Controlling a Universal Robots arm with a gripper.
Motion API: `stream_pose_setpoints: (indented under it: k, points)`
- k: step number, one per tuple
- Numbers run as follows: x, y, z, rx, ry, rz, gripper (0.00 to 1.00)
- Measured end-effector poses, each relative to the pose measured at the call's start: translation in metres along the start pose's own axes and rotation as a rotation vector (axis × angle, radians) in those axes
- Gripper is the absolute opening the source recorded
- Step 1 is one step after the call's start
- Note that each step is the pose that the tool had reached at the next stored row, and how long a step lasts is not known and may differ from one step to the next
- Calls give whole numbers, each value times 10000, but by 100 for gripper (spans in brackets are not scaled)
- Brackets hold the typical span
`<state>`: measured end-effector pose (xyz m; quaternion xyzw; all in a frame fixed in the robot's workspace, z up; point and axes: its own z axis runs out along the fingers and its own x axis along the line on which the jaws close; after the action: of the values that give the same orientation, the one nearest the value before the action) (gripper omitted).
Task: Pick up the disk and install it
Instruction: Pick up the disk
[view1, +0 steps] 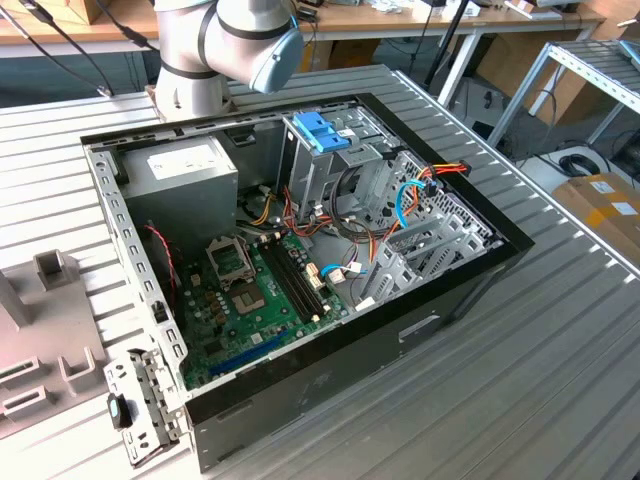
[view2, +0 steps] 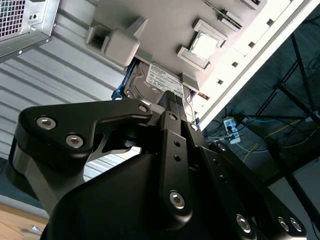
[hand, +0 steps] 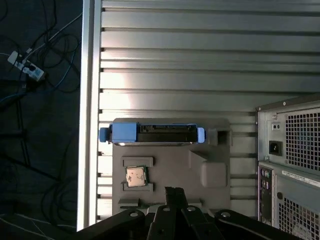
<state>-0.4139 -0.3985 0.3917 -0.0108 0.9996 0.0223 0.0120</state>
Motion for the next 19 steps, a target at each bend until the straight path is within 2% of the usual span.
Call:
stream_pose_setpoints:
  k: [19]
  points:
    - [0, 0, 0, -41, 74, -1668, 10]
